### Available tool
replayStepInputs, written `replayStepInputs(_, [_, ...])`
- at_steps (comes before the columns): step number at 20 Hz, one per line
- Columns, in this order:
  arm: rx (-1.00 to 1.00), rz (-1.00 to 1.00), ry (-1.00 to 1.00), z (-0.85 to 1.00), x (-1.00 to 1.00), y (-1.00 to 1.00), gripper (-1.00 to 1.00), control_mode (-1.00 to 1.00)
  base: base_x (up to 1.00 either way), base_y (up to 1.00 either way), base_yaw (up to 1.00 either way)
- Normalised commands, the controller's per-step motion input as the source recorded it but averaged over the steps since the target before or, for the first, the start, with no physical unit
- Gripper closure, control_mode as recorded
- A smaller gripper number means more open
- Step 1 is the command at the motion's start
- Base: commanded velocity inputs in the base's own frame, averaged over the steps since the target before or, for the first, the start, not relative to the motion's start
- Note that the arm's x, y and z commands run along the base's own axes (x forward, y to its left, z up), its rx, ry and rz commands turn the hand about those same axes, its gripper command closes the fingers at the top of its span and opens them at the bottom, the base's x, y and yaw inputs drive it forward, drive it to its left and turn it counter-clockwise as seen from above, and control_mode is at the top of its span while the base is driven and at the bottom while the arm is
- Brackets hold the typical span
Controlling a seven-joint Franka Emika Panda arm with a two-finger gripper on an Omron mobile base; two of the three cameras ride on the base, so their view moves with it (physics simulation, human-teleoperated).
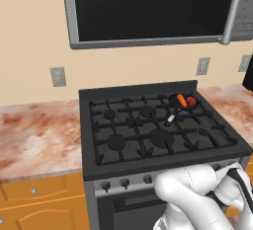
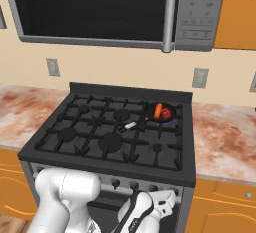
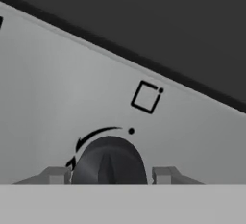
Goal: Put the carrot and bell pepper in the pan. Then turn on the rear right burner and set the heat to medium.
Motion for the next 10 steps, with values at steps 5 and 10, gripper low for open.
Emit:
replayStepInputs(5, [-0.23,0.0,0.0,-0.04,0.0,-0.12,1.0,-1.0,0.0,0.0,0.0])
replayStepInputs(10, [-0.22,0.0,0.0,-0.04,-0.04,-0.14,1.0,-1.0,0.0,0.0,0.0])
